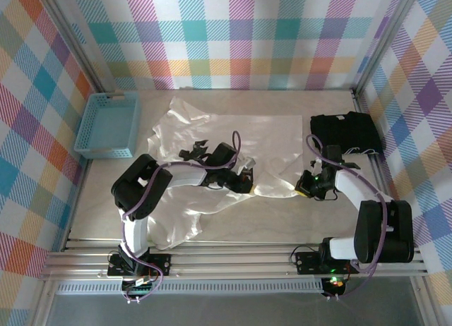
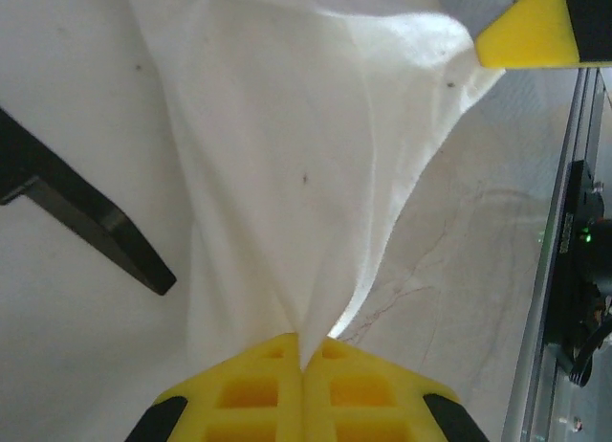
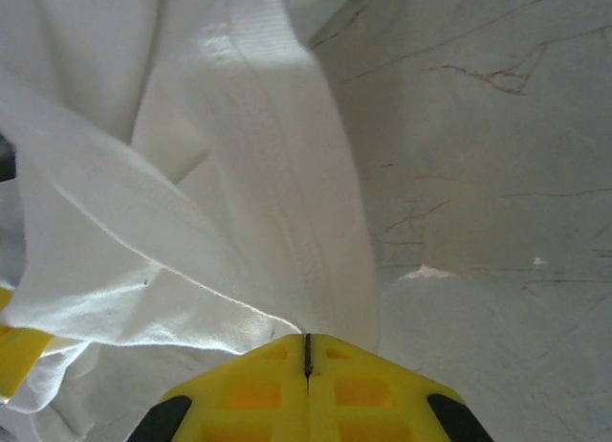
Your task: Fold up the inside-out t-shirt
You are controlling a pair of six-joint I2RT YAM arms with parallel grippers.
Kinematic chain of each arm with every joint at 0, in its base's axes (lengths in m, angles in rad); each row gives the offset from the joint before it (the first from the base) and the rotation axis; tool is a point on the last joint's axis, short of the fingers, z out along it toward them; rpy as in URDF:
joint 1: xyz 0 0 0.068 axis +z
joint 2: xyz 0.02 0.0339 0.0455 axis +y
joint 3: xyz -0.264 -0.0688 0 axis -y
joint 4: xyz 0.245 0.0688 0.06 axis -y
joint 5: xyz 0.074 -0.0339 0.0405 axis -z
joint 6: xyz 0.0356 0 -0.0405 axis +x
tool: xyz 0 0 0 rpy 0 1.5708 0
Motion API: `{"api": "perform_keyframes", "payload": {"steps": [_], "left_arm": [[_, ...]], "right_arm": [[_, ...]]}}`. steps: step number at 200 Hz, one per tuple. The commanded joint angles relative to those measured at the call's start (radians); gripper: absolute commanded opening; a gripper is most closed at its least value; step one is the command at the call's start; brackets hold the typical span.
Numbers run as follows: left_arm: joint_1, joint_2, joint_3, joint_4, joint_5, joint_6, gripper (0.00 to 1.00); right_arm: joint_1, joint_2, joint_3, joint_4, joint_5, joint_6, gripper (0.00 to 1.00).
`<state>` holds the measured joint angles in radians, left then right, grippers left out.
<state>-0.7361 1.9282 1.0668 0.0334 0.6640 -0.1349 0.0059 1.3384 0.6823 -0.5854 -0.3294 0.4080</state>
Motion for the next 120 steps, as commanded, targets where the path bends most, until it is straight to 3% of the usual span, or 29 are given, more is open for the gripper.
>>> {"api": "perform_keyframes", "payload": {"steps": [1, 54, 120], "left_arm": [[-0.025, 0.018, 0.027, -0.055, 0.015, 0.059, 0.05], [-0.045, 0.028, 0.03, -0.04, 0.026, 0.054, 0.05], [-0.046, 0.016, 0.023, -0.028, 0.016, 0.044, 0.05]], "right_arm": [[-0.005, -0.017, 0.002, -0.004, 0.056, 0.008, 0.12], [0.041, -0.077, -0.006, -0.033, 0.11, 0.026, 0.28], [0.176, 0.006, 0.046, -0.031, 0.212, -0.008, 0.4]]}}
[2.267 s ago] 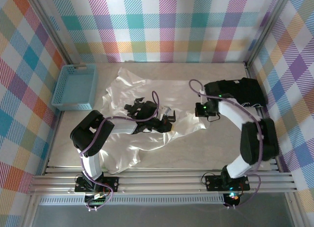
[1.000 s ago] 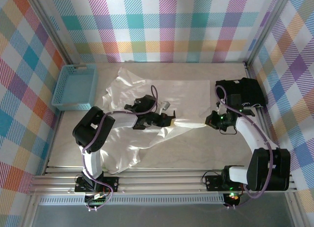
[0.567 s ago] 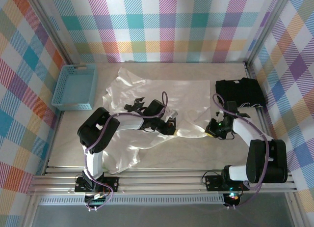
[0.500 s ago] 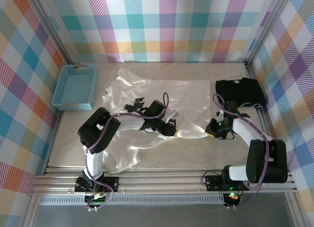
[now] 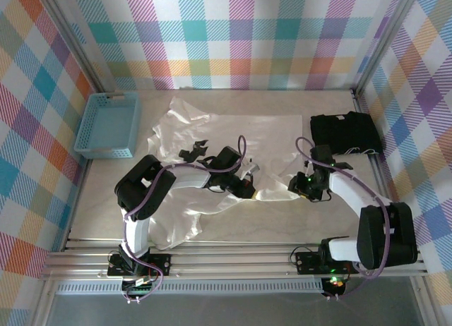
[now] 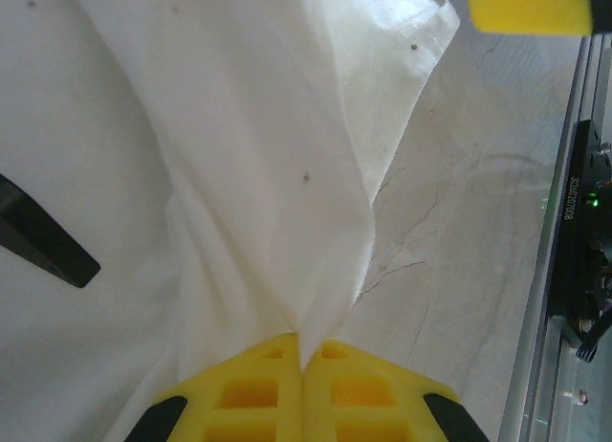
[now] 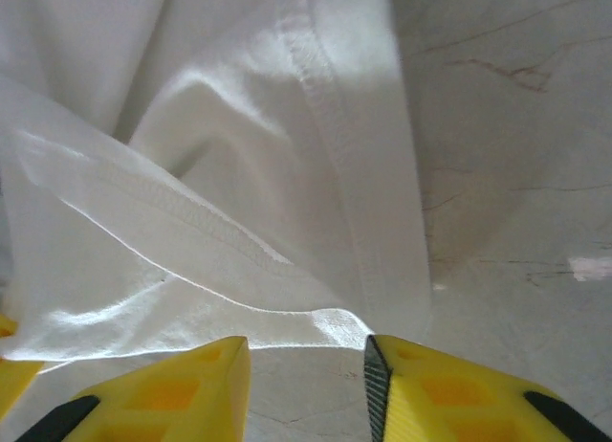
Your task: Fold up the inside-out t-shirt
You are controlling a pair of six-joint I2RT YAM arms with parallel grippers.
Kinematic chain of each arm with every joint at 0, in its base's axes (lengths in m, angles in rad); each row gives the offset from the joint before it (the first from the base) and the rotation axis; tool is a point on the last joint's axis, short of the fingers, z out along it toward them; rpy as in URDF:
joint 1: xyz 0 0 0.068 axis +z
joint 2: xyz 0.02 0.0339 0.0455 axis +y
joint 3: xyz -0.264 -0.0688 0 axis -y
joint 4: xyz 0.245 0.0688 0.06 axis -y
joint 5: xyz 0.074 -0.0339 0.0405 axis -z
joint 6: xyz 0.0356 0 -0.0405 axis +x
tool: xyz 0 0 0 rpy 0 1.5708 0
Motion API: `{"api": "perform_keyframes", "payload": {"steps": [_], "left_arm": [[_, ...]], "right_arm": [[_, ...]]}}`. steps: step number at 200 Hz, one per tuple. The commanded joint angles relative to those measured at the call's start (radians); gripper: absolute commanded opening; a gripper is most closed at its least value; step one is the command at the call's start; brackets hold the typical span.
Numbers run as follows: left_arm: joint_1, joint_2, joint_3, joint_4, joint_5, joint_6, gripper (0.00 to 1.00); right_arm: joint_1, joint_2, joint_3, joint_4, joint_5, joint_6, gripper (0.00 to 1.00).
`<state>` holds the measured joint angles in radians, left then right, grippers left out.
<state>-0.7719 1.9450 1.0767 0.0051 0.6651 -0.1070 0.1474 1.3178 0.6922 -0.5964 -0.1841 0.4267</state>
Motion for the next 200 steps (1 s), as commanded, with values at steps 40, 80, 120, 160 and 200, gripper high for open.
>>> {"api": "perform_keyframes", "payload": {"steps": [40, 80, 120, 160, 200], "left_arm": [[-0.009, -0.008, 0.009, 0.013, 0.01, 0.012, 0.06], [-0.009, -0.018, 0.003, 0.019, 0.009, 0.009, 0.07], [-0.009, -0.032, -0.004, 0.022, 0.004, 0.007, 0.07], [-0.009, -0.04, -0.006, 0.028, 0.001, 0.003, 0.07], [-0.01, -0.048, -0.01, 0.029, -0.002, 0.0, 0.07]], "right_arm": [[0.084, 0.034, 0.049, -0.039, 0.129, -0.02, 0.55], [0.122, 0.052, 0.084, -0.051, 0.219, -0.013, 0.6], [0.176, 0.131, 0.144, -0.075, 0.251, -0.046, 0.56], [0.212, 0.2, 0.201, -0.113, 0.285, -0.066, 0.55], [0.225, 0.255, 0.248, -0.144, 0.316, -0.112, 0.5]]}}
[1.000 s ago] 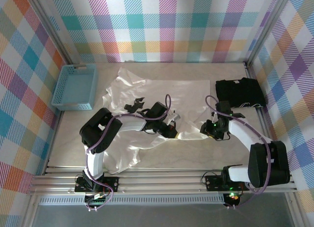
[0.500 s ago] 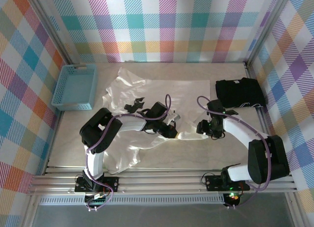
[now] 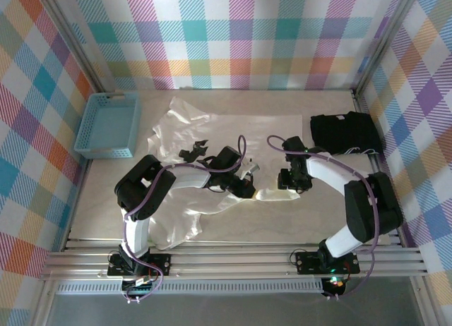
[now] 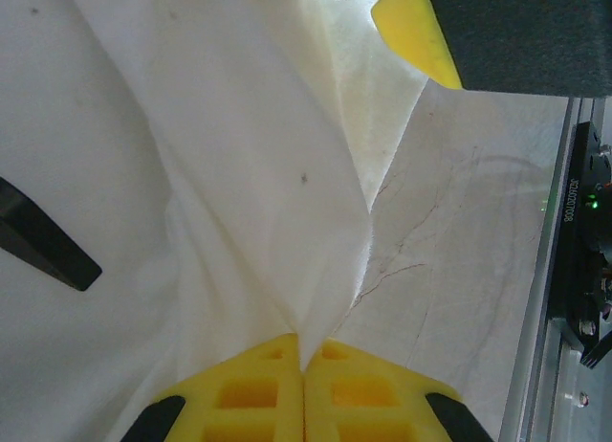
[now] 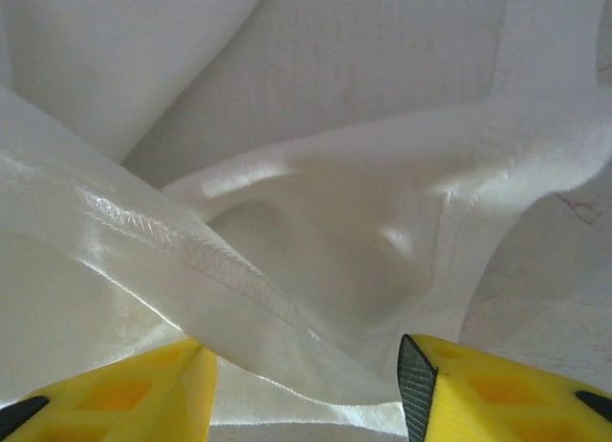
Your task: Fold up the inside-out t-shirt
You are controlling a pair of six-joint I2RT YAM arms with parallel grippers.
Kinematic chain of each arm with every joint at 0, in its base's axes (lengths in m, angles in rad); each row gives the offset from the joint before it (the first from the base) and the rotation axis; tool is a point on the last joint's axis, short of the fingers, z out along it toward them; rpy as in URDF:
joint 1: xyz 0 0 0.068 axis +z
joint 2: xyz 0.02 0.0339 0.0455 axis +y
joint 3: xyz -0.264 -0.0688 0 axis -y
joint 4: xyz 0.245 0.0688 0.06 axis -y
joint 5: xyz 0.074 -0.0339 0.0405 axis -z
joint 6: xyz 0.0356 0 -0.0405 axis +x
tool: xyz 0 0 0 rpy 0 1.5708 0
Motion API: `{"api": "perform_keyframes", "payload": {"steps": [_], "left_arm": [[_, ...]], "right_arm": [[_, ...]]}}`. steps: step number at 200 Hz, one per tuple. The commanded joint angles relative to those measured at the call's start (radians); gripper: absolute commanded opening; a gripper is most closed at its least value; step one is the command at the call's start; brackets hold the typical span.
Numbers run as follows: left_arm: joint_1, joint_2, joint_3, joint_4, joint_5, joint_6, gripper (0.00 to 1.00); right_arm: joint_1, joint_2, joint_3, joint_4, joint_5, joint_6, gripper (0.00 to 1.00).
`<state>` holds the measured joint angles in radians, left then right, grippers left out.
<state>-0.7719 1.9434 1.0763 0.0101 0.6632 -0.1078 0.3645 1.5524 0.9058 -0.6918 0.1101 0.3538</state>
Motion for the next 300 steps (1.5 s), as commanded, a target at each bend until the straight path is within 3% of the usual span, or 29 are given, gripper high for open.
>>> {"api": "perform_keyframes", "payload": {"steps": [1, 81, 110, 143, 177, 204, 222, 247, 300], "left_arm": [[-0.009, -0.047, -0.01, 0.024, 0.0, 0.001, 0.07], [-0.01, -0.051, -0.007, 0.026, -0.006, -0.003, 0.07], [-0.009, -0.059, -0.011, 0.039, -0.011, -0.017, 0.1], [-0.007, -0.136, -0.05, 0.075, -0.062, -0.043, 0.31], [0.064, -0.317, -0.183, 0.162, -0.17, -0.115, 0.46], [0.148, -0.447, -0.284, 0.122, -0.296, -0.238, 0.56], [0.201, -0.489, -0.328, 0.031, -0.358, -0.31, 0.57], [0.295, -0.489, -0.403, 0.036, -0.348, -0.404, 0.57], [0.37, -0.256, -0.259, 0.045, -0.347, -0.432, 0.56]], "right_arm": [[0.008, 0.022, 0.034, -0.049, 0.022, -0.039, 0.49], [0.008, 0.045, 0.035, -0.054, 0.013, -0.056, 0.18], [0.008, 0.01, 0.039, -0.055, 0.033, -0.059, 0.0], [-0.044, -0.109, 0.051, -0.033, -0.035, -0.059, 0.0], [-0.237, -0.23, 0.047, 0.105, -0.257, -0.017, 0.0], [-0.347, -0.181, 0.059, 0.249, -0.342, 0.034, 0.0], [-0.368, -0.093, 0.106, 0.28, -0.366, 0.045, 0.0], [-0.379, -0.013, 0.145, 0.319, -0.357, 0.05, 0.0], [-0.412, 0.073, 0.241, 0.295, -0.286, 0.013, 0.0]]}}
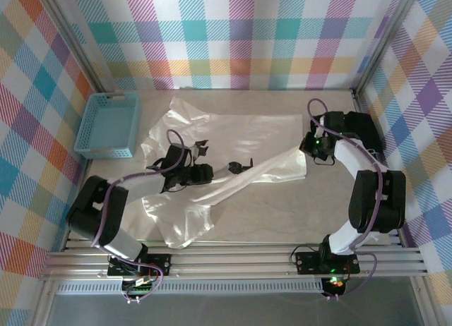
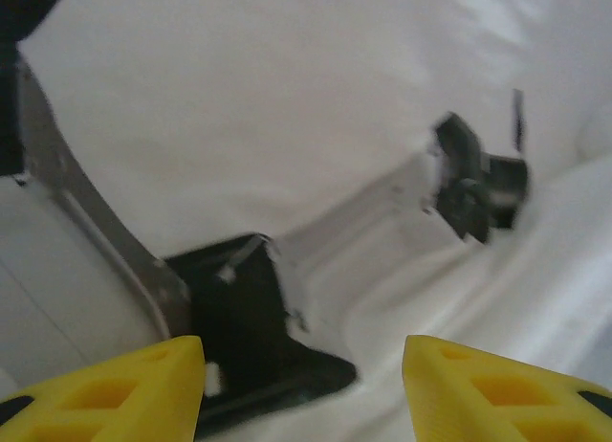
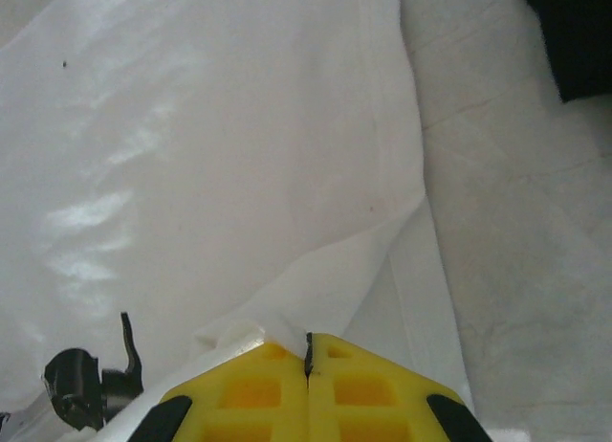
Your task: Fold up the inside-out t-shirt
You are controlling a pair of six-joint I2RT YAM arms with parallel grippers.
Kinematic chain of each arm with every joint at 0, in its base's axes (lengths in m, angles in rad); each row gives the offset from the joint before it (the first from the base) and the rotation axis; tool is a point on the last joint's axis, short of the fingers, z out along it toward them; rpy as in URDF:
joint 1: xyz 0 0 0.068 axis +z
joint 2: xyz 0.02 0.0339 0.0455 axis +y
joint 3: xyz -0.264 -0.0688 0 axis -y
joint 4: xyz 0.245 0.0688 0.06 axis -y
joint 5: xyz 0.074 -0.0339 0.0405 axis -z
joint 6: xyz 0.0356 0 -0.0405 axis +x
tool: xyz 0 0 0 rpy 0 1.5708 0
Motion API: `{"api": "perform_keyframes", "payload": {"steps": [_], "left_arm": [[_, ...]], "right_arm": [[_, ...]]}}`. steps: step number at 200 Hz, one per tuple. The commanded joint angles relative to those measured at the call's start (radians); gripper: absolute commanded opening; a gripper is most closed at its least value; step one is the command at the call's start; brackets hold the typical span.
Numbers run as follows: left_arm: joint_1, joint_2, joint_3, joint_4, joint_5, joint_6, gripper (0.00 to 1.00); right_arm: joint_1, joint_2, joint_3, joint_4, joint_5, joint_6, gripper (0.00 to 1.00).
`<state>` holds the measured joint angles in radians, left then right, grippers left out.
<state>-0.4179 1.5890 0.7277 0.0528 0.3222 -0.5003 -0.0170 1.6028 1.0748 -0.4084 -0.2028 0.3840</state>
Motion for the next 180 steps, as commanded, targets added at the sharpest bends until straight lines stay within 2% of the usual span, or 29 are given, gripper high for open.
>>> {"api": "perform_keyframes", "payload": {"steps": [1, 62, 82, 103, 128, 157, 180], "left_arm": [[0.016, 0.104, 0.095, 0.003, -0.006, -0.04, 0.56], [0.015, 0.407, 0.432, -0.012, 0.0, -0.045, 0.55], [0.014, 0.432, 0.53, -0.046, 0.015, -0.025, 0.55], [0.012, 0.333, 0.498, -0.041, -0.029, 0.014, 0.56], [-0.023, 0.136, 0.341, -0.057, -0.117, 0.092, 0.59], [-0.161, -0.069, 0.131, -0.176, -0.259, 0.147, 0.61], [-0.293, -0.234, -0.002, -0.315, -0.393, 0.081, 0.61]], "right_arm": [[-0.031, 0.025, 0.074, 0.01, 0.027, -0.019, 0.0], [-0.125, 0.051, 0.18, -0.054, 0.043, -0.062, 0.0], [-0.129, 0.033, 0.183, -0.057, 0.014, -0.058, 0.0], [-0.127, 0.015, 0.145, -0.034, -0.059, -0.029, 0.0], [-0.115, -0.003, 0.085, -0.002, -0.104, -0.013, 0.0], [-0.096, 0.005, 0.065, 0.009, -0.121, -0.013, 0.0], [-0.082, 0.009, 0.057, 0.012, -0.118, -0.019, 0.0]]}}
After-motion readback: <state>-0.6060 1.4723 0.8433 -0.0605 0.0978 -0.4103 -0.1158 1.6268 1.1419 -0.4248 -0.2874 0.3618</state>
